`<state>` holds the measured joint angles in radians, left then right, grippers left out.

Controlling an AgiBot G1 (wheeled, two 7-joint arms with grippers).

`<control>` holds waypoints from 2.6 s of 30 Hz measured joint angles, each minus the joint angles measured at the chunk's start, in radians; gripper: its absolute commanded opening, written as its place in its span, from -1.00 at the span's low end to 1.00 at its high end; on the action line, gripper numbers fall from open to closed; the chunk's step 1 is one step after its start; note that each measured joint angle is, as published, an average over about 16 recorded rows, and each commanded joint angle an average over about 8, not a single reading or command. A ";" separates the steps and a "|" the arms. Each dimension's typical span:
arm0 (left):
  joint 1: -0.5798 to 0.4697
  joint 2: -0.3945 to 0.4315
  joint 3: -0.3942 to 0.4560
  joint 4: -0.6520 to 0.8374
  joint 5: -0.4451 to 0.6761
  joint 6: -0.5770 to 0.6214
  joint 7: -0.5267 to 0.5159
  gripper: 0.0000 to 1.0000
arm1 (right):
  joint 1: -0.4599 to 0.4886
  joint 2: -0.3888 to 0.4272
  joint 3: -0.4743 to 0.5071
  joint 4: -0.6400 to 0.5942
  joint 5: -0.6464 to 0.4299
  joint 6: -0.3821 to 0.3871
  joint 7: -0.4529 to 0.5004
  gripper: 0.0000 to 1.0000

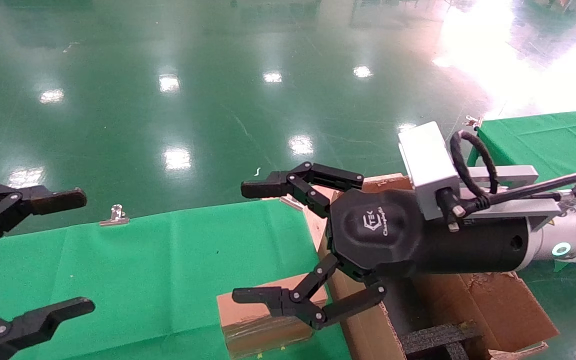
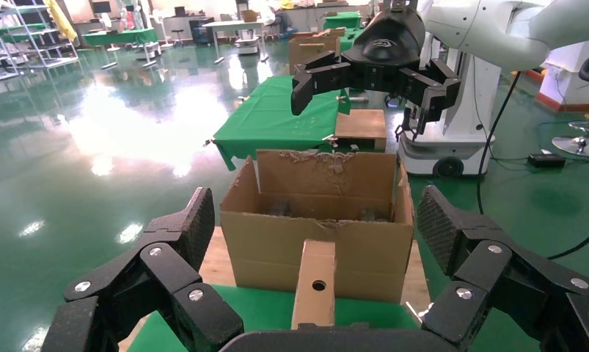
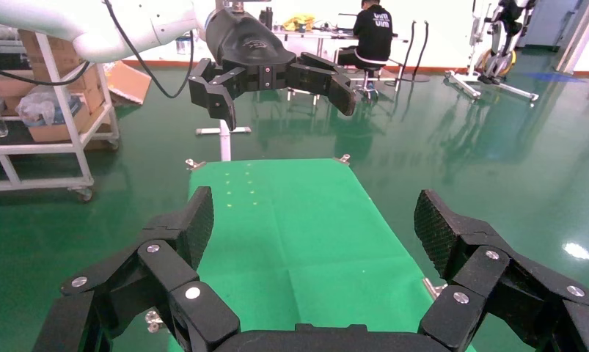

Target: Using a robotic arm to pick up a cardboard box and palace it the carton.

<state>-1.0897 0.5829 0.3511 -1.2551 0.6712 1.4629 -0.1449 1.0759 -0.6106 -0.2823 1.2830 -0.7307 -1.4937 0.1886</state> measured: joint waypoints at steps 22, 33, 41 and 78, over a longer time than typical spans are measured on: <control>0.000 0.000 0.000 0.000 0.000 0.000 0.000 -1.00 | 0.002 0.003 -0.004 0.003 -0.012 0.002 0.002 1.00; 0.000 0.000 0.000 0.000 0.000 0.000 0.000 -1.00 | 0.082 -0.004 -0.090 0.038 -0.211 0.006 0.052 1.00; 0.000 0.000 0.000 0.000 0.000 0.000 0.000 -1.00 | 0.183 -0.059 -0.208 0.053 -0.460 -0.001 0.099 1.00; 0.000 0.000 0.000 0.000 0.000 0.000 0.000 1.00 | 0.390 -0.295 -0.503 0.059 -0.952 -0.045 0.073 -1.00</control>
<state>-1.0896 0.5827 0.3513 -1.2548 0.6710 1.4626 -0.1447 1.4654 -0.9052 -0.7850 1.3418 -1.6831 -1.5389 0.2620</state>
